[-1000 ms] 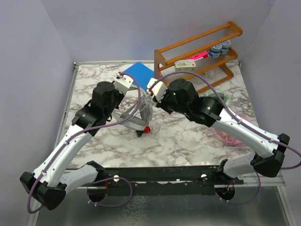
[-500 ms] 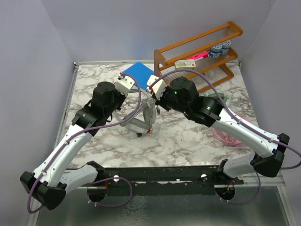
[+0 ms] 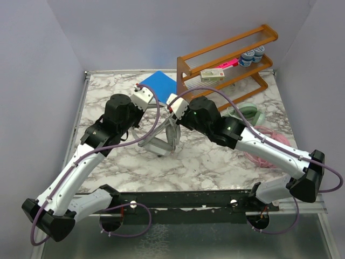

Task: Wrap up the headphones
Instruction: Wrap the headphones cable around the headphones.

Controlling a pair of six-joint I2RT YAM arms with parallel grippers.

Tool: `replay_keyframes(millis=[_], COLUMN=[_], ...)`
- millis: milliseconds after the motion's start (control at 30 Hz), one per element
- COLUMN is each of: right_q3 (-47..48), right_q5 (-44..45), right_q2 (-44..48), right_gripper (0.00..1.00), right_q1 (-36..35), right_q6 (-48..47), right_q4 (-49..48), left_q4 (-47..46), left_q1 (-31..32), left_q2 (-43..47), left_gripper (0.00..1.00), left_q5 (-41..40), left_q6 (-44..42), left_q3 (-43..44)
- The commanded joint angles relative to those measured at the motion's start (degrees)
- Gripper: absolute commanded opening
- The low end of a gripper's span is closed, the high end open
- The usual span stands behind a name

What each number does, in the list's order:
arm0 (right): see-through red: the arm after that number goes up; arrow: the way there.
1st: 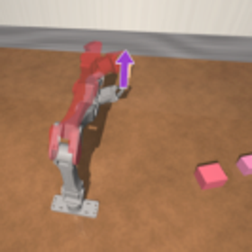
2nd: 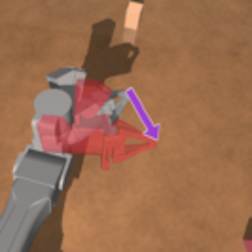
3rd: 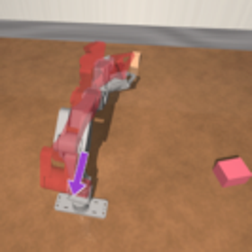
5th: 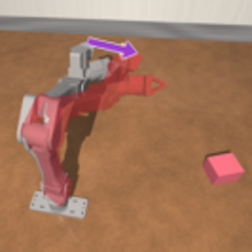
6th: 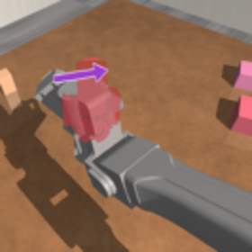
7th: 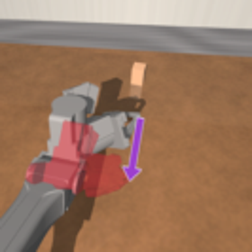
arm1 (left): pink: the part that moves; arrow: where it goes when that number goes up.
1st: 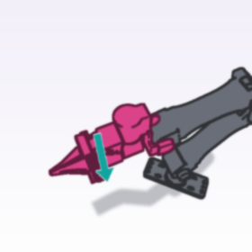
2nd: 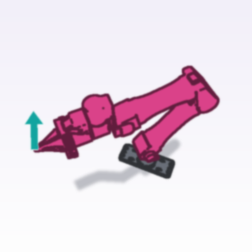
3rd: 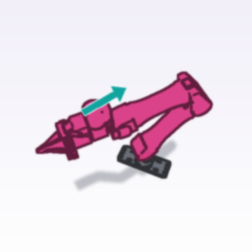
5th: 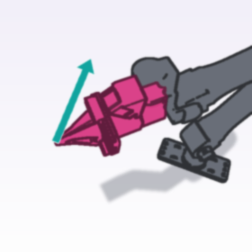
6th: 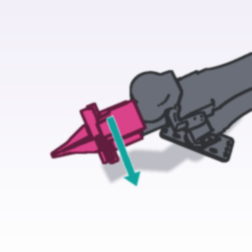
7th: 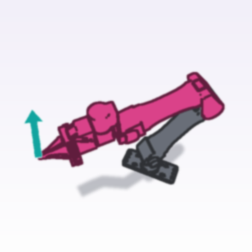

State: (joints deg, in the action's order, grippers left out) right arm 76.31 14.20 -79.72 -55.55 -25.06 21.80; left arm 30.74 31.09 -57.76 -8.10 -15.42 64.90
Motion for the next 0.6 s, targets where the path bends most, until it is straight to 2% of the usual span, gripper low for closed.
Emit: replay_keyframes(millis=[0,200,400,567], right_q3=[-1.0,-3.4,-6.2,-9.0], right_q5=[1.7,0.4,-2.1,-1.2], right_q2=[1.5,3.5,6.4,8.6], right_gripper=[0.22,0.26,0.34,0.35], right_q1=[0.7,1.5,4.7,6.4], right_q6=[0.5,2.1,5.5,8.9], right_q4=[-4.8,-5.6,-3.1,-2.3], left_q4=[-0.9,1.3,2.7,3.0], left_q1=[-0.2,-0.2,-0.2,-0.2], left_q2=[1.3,-0.4,-2.2,-4.1], left_gripper=[0.0,0.0,0.0,0.0], left_q5=[3.4,4.8,5.2,5.9], left_q6=[5.4,7.9,10.8,13.6], left_q3=[3.4,5.5,5.8,6.3])
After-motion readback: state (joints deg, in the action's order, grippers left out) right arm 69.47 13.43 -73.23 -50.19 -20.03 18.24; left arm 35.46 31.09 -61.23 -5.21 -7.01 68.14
